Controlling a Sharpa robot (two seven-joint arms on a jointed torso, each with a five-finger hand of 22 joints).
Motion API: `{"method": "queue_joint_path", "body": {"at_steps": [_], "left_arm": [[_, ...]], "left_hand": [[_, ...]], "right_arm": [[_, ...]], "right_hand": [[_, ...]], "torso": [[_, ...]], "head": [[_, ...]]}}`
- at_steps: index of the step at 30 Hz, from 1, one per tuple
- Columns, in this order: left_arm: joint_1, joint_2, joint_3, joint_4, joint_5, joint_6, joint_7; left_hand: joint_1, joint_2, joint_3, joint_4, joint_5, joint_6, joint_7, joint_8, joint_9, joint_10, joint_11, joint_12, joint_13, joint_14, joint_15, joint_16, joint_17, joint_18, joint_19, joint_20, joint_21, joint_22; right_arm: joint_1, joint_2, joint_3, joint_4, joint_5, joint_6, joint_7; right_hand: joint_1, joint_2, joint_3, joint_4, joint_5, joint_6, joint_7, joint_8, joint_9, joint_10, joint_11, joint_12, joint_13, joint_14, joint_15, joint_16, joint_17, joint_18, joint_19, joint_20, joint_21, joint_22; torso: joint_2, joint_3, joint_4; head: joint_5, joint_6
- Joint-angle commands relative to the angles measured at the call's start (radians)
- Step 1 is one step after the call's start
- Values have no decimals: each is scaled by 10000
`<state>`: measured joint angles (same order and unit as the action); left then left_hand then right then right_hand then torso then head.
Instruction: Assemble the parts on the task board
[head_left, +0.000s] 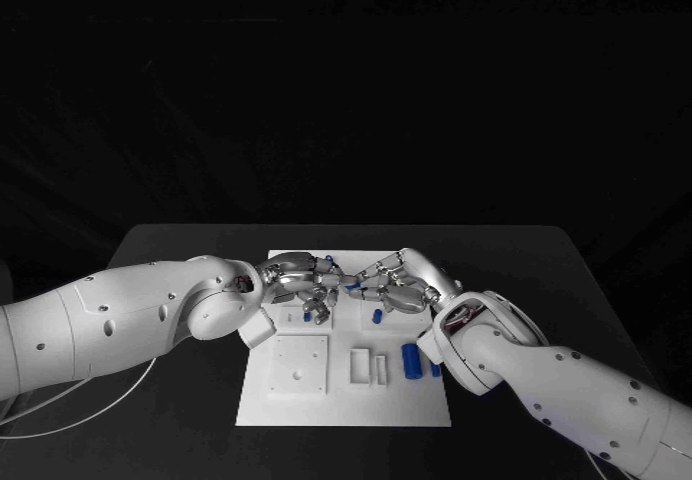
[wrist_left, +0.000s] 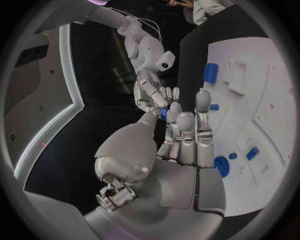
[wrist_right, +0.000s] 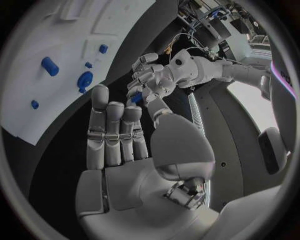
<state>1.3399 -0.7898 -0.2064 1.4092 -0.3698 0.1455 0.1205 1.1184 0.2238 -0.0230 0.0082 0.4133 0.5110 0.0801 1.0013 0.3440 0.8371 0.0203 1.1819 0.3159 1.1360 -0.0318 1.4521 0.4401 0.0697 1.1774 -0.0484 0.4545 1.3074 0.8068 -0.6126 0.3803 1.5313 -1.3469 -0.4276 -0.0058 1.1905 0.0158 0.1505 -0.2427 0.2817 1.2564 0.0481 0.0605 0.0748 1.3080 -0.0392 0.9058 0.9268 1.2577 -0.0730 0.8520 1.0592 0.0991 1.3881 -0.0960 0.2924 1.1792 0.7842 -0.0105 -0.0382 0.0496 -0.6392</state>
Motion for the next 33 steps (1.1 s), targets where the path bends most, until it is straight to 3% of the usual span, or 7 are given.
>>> {"method": "queue_joint_path", "body": {"at_steps": [1, 5, 20, 23, 25, 29, 33], "left_arm": [[5, 42, 11, 34, 94, 226, 82], [5, 51, 11, 41, 79, 206, 103], [5, 74, 11, 35, 56, -63, 340], [5, 90, 11, 33, 62, -142, 364], [5, 100, 11, 33, 70, -187, 364], [6, 104, 11, 39, 130, -266, 344], [7, 96, 11, 50, 297, -313, 278]], "left_hand": [[-52, 78, 13, -145, 33, 90, -3, -73, 0, 103, -5, -71, -1, 11, -51, 16, -5, 1, -34, -66, 10, 190], [16, 63, 35, -275, 30, 103, -10, -77, 6, 85, -9, -84, 1, 11, -54, 17, -3, -1, -34, -71, 10, 188], [79, 571, 905, -903, 275, 406, -111, 60, 166, 549, -129, -241, -40, 184, -160, -24, 4, -37, 33, -169, 89, 192], [-89, 532, 1224, -996, 607, 507, -163, 162, 438, 788, -191, -386, -58, 263, -209, -71, 13, -60, 68, -224, 127, 190], [-225, 497, 1374, -1008, 927, 617, -177, 72, 590, 877, -210, -436, -15, 308, -233, -88, 37, -72, 89, -246, 152, 191], [-370, 389, 1690, -999, 1114, 908, -220, -188, 846, 1044, -252, -560, 129, 363, -274, -131, 104, -100, 96, -289, 188, 189], [-515, 287, 1918, -976, 1517, 1263, -274, -420, 982, 1188, -295, -775, 232, 421, -313, -191, 152, -124, 101, -327, 236, 192]], "right_arm": [[-12, 24, -7, 12, 16, 177, 11], [-12, 29, -7, 13, 19, 150, 12], [-12, 16, -8, 21, 26, 203, 13], [-12, 21, -8, 15, 29, 202, 14], [-12, 24, -8, 9, 30, 198, 13], [-12, 28, -8, -2, 30, 182, 16], [-12, 33, -8, -25, 30, 168, 15]], "right_hand": [[-11, 81, -8, 50, 41, 190, -163, 36, 11, -6, -59, -27, 14, 52, -37, -49, 6, -156, 71, 15, -32, -11], [-20, 91, -28, 66, 41, 183, -163, 34, 10, -4, -60, -29, 23, 54, -38, -51, 4, -157, 77, 13, -37, -13], [-21, 90, -35, 73, 40, 181, -167, 34, 10, 2, -62, -28, 27, 57, -39, -51, 3, -157, 82, 13, -41, -16], [-23, 82, -45, 75, 32, 176, -162, 34, 8, -20, -59, -71, -6, 49, -36, -59, 0, -159, 75, 15, -50, -20], [-23, 82, -45, 75, 32, 176, -162, 34, 8, -20, -59, -71, -6, 49, -36, -59, 0, -159, 75, 15, -50, -20], [-23, 82, -45, 75, 32, 176, -162, 34, 8, -20, -59, -71, -6, 49, -36, -59, 0, -159, 75, 15, -50, -20], [-16, 77, -49, 71, 35, 157, -152, 31, 2, -38, -53, -113, -43, 41, -32, -71, -8, -159, 69, 18, -60, -27]], "torso": [[0, 1, -1], [1, 2, -1], [-2, -3, -4], [2, -7, -8], [5, -2, -7], [0, -1, -1], [1, 4, 0]], "head": [[-10, -9], [-14, -15], [-12, -21], [-8, -37], [-4, -47], [-10, -51], [-5, -64]]}}
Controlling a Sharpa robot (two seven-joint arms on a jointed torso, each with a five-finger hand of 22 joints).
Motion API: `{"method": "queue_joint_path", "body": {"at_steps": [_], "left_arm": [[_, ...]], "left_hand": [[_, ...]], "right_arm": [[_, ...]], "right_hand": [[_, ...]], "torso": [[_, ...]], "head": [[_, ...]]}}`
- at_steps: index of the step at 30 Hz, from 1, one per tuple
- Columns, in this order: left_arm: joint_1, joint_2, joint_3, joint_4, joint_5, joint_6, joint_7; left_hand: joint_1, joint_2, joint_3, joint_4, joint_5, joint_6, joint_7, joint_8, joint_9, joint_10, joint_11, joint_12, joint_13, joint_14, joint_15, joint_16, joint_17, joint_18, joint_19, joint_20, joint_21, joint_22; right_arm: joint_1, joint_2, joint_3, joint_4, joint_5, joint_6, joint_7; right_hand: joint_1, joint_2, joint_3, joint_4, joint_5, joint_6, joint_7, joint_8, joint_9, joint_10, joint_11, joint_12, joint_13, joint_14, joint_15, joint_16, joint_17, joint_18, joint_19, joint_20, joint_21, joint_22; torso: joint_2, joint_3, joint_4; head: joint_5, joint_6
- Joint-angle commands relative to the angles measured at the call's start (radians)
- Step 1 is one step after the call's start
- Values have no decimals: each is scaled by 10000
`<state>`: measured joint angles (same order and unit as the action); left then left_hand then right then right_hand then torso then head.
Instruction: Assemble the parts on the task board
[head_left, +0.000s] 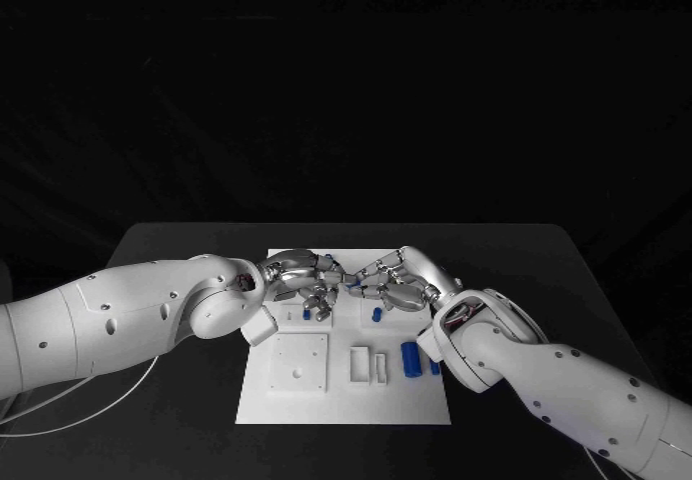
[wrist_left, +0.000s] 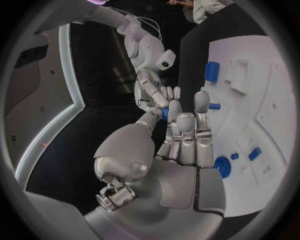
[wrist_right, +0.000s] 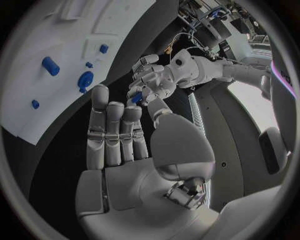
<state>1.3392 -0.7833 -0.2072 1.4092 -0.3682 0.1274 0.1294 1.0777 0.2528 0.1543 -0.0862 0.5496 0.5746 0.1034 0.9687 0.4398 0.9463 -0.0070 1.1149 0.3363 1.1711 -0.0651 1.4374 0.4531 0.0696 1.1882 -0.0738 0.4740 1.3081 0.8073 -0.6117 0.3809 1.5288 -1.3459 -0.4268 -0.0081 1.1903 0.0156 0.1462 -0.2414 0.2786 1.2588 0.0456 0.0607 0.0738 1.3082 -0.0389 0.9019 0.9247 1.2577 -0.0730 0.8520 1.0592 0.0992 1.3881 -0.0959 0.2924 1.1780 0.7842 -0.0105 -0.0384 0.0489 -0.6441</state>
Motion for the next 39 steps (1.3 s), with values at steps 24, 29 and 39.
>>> {"method": "queue_joint_path", "body": {"at_steps": [24, 29, 39], "left_arm": [[17, -60, 14, 41, 48, -723, -798], [19, -135, 12, -37, -405, -1044, -1209], [45, -389, 13, -75, -2782, -1762, -2535]], "left_hand": [[-215, -287, 929, -395, 771, 1280, -611, -609, 375, 576, -150, -550, 363, 255, -102, -157, 263, -168, 0, -200, 285, 185], [-272, -252, 900, -632, 780, 1515, -644, -856, 389, 766, -190, -731, 355, 377, -137, -204, 376, -178, 25, -237, 364, 183], [-220, -323, 712, -978, 870, 2115, -729, -1453, 347, 1280, -303, -1172, 356, 880, -248, -412, 1021, -196, 257, -351, 406, 157]], "right_arm": [[-15, -377, -5, -473, 1928, -828, 885], [-13, -664, 70, -756, 2799, -989, 1319], [76, -1210, 428, -1724, 3491, -1365, 1735]], "right_hand": [[306, -829, -1701, 1387, 953, -5218, 950, -84, -216, -1208, 700, -2187, -3906, -1218, 683, -1365, -2710, -123, -376, 734, -2202, -3691], [334, -757, -2113, 1593, 1058, -5027, 936, -75, -207, -1321, 708, -1899, -4295, -1339, 693, -1090, -3072, -144, -327, 736, -2082, -4390], [402, -577, -1995, 1240, 1297, -4780, 912, -71, -200, -1326, 675, -1860, -4465, -1371, 673, -996, -3204, -161, -361, 711, -1908, -4603]], "torso": [[-9, -4, 2], [-8, 7, -16], [-30, 11, 35]], "head": [[85, 16], [171, -18], [387, -152]]}}
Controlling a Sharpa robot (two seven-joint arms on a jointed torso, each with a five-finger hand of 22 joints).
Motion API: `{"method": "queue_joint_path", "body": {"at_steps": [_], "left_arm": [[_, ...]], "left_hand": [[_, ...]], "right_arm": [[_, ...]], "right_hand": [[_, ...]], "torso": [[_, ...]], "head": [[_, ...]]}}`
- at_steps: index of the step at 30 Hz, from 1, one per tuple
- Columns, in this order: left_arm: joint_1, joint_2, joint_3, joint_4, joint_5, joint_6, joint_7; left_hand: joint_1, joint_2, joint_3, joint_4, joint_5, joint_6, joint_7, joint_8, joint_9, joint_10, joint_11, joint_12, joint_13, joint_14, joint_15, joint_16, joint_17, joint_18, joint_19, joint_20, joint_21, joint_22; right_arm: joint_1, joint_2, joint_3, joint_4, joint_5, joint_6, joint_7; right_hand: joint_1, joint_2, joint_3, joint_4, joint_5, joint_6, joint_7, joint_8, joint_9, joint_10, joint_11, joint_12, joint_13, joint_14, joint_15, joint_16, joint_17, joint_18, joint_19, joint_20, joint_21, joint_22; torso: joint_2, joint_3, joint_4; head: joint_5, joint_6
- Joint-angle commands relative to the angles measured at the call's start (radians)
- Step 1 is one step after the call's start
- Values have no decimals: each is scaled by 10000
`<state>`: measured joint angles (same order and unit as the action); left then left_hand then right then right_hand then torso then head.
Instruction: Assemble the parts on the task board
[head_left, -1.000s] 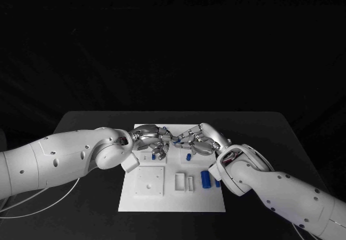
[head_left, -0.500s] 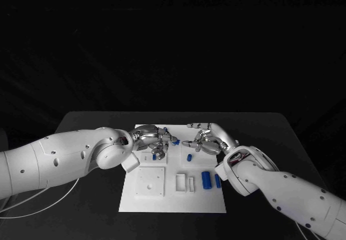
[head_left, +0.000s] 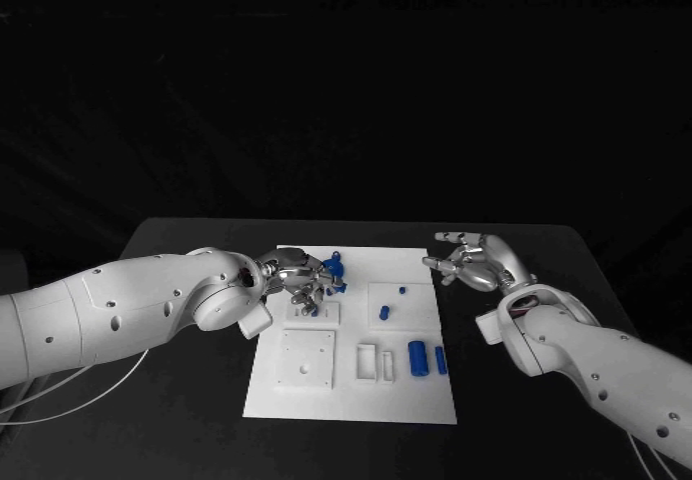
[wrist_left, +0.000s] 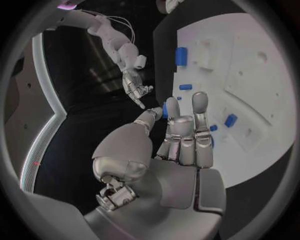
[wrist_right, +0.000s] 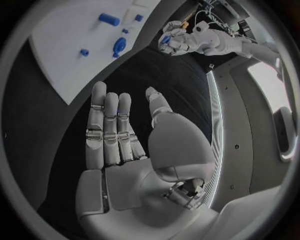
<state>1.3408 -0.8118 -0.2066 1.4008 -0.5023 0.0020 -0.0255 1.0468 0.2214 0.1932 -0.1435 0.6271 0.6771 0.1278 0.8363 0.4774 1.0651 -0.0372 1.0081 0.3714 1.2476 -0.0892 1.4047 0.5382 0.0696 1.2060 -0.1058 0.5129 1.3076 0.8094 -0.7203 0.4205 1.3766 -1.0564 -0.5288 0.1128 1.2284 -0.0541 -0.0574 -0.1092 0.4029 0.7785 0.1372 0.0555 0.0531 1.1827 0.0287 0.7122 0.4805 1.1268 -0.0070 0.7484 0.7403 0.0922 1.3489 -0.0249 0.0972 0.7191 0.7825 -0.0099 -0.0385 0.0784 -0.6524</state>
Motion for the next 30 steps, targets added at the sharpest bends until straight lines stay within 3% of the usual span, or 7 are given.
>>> {"method": "queue_joint_path", "body": {"at_steps": [1, 10, 15, 21, 24, 30], "left_arm": [[41, -147, 7, 11, -1593, -523, -1144], [130, -453, -15, 77, -3828, -1267, -3067], [141, -549, -31, 226, -4755, -1780, -4038], [143, -569, -53, 448, -5680, -2312, -4875], [142, -502, -163, 488, -5997, -2525, -5134], [123, -301, -304, 425, -6344, -2802, -5276]], "left_hand": [[118, -31, 321, -441, 100, 1132, -984, -145, -32, 134, -19, -108, 11, 163, -16, -82, 241, -194, 104, -35, 25, 164], [213, -240, 191, -580, 435, 1769, -1092, -748, -119, 775, -148, -672, 98, 836, -156, -501, 1280, -233, 425, -176, -49, 143], [208, -421, 187, -631, 1056, 1981, -1142, -810, -71, 973, -200, -810, 185, 1029, -171, -557, 1744, -205, 482, -173, -86, 154], [48, -473, 228, -842, 1254, 2249, -1188, -1063, 26, 1301, -247, -1227, 398, 1343, -203, -909, 2477, -178, 624, -182, -173, 157], [-38, -536, 243, -938, 1618, 2348, -1199, -1151, 62, 1421, -267, -1386, 475, 1463, -218, -1041, 2730, -158, 682, -186, -181, 165], [-76, -534, 254, -994, 1621, 2429, -1221, -1217, 105, 1520, -278, -1491, 579, 1556, -221, -1142, 2984, -137, 713, -176, -176, 167]], "right_arm": [[77, -166, 41, -281, 610, -349, 552], [296, -280, 83, -1258, 642, -427, 843], [420, -207, 88, -1819, 539, -495, 924], [491, -144, 90, -2161, 503, -546, 973], [503, -113, 90, -2206, 498, -558, 989], [513, -75, 91, -2176, 494, -523, 1004]], "right_hand": [[28, 123, 59, -99, 52, 29, -2, -15, 8, -71, 0, 35, -28, -66, 13, 41, -17, -93, 24, 0, 50, -17], [-25, 228, 268, -407, 130, 351, -38, -4, 20, -32, -41, 43, -77, -42, -20, 91, -44, -100, -13, -33, 231, -25], [-12, 191, 447, -555, 121, 263, -33, -16, 13, -24, -43, 10, -114, -52, -22, 94, -61, -100, -74, -35, 319, -21], [-43, 184, 519, -613, 164, 267, -33, -11, 15, -28, -46, -2, -127, -61, -21, 95, -68, -100, -107, -35, 371, -22], [-50, 176, 541, -625, 200, 262, -32, -7, 17, -26, -47, -5, -130, -61, -21, 96, -70, -100, -116, -35, 385, -25], [-76, 184, 630, -665, 232, 377, -43, 3, 23, -18, -55, -7, -137, -59, -26, 105, -74, -98, -145, -38, 446, -30]], "torso": [[-14, 5, 28], [-36, -7, 64], [-38, -22, 73], [-22, -14, 55], [-18, -4, 39], [-18, 9, 35]], "head": [[112, -64], [224, -206], [314, -248], [429, -368], [471, -390], [487, -422]]}}
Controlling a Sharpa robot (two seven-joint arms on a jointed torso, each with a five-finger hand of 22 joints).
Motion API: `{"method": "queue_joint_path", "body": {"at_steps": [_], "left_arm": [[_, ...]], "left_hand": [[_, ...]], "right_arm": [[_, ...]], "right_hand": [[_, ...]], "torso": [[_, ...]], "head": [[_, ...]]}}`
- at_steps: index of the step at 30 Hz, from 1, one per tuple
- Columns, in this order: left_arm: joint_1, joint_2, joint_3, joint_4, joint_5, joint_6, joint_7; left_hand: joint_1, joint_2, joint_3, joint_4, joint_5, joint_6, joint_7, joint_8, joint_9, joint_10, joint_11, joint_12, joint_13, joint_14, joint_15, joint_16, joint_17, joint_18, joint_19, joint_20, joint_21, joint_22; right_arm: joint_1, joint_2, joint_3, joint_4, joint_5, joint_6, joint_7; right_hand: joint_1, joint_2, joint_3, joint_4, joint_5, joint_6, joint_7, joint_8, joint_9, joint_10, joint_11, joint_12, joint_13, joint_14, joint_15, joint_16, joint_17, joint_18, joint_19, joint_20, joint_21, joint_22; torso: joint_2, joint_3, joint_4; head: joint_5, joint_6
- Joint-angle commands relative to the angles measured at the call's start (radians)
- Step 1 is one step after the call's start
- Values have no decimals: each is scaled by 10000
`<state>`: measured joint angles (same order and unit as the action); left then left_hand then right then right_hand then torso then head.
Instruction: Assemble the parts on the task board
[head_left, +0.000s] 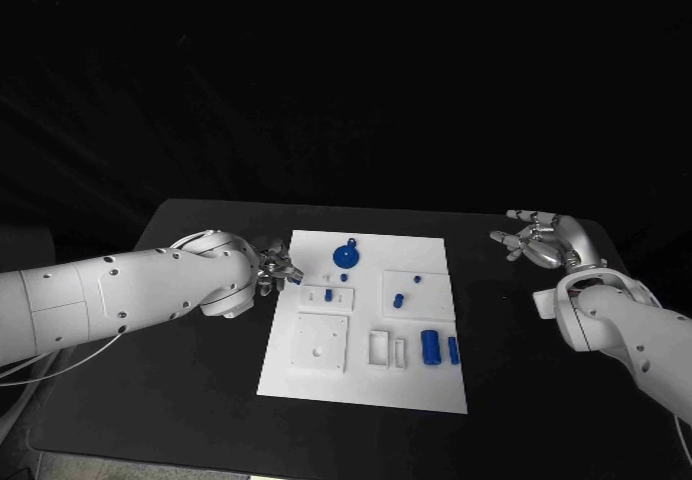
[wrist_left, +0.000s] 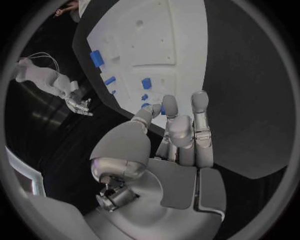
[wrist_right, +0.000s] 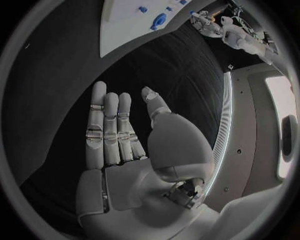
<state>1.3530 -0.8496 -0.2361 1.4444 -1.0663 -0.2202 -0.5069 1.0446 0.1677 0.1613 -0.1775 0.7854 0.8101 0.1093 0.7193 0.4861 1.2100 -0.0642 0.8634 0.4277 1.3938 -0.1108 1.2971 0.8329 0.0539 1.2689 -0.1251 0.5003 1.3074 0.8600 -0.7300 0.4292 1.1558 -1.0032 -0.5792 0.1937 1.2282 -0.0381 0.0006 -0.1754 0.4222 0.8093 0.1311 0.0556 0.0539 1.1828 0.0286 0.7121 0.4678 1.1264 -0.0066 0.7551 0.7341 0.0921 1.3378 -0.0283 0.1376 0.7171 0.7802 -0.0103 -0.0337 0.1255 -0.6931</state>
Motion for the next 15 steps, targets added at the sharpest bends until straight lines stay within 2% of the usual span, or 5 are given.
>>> {"method": "queue_joint_path", "body": {"at_steps": [1, 8, 10, 12, 15], "left_arm": [[-7, 107, -20, -24, -748, -634, -463], [-58, 291, -48, -66, -880, -934, -467], [-88, 350, -51, -65, -923, -1004, -472], [-124, 399, -52, -64, -964, -1074, -489], [-174, 462, -53, -63, -997, -1134, -518]], "left_hand": [[-61, 4, 570, -652, 39, 1108, -1038, -51, 21, 83, -9, -52, 23, 106, -6, -71, 62, 21, 89, 17, -50, 168], [-153, -29, 598, -740, 138, 1230, -1063, -144, 20, 257, -41, -196, 87, 255, -47, -163, 334, 26, 189, -17, -24, 169], [-157, -33, 602, -758, 138, 1248, -1073, -146, 26, 275, -48, -210, 101, 268, -42, -178, 363, 23, 188, -16, -25, 169], [-157, -39, 601, -767, 147, 1254, -1074, -147, 29, 282, -51, -215, 112, 286, -43, -172, 404, 25, 191, -14, -24, 169], [-180, -46, 636, -786, 158, 1276, -1078, -154, 30, 310, -56, -238, 125, 311, -50, -190, 447, 26, 210, -20, -17, 170]], "right_arm": [[9, 27, 4, 41, -37, -4, 201], [23, 63, 4, 80, 232, 329, 319], [35, 84, 4, 82, 457, 521, 387], [51, 111, 4, 84, 746, 753, 479], [83, 159, 4, 66, 1287, 1242, 669]], "right_hand": [[-89, 40, 59, -21, 36, 167, 9, 0, 17, -10, -63, -9, -14, -56, -35, 38, -13, -97, -38, -7, 59, -9], [-296, 306, 349, -386, -205, 1885, -72, 58, 80, 81, -47, -1530, -1200, -270, 111, -1089, -925, -160, -601, 139, -497, -693], [-433, 430, 626, -473, -240, 2038, -18, 62, 80, -47, 153, -2998, -2305, -516, 391, -2369, -1944, -189, -1302, 407, -751, -1423], [-739, 352, 1193, -759, -276, 2108, 6, 58, 80, 574, 427, -5086, -4127, 108, 699, -4442, -4009, -36, -1976, 826, -712, -3156], [-1052, 367, 2061, -915, -305, 2109, 149, 59, 79, 63, 798, -6496, -4033, 433, 1099, -6372, -6018, 62, -2708, 1303, -655, -5082]], "torso": [[6, 13, -16], [-1, 16, -8], [-1, 11, -4], [1, 9, -3], [3, 5, -7]], "head": [[18, -13], [-10, -33], [-30, -39], [-39, -42], [-50, -52]]}}
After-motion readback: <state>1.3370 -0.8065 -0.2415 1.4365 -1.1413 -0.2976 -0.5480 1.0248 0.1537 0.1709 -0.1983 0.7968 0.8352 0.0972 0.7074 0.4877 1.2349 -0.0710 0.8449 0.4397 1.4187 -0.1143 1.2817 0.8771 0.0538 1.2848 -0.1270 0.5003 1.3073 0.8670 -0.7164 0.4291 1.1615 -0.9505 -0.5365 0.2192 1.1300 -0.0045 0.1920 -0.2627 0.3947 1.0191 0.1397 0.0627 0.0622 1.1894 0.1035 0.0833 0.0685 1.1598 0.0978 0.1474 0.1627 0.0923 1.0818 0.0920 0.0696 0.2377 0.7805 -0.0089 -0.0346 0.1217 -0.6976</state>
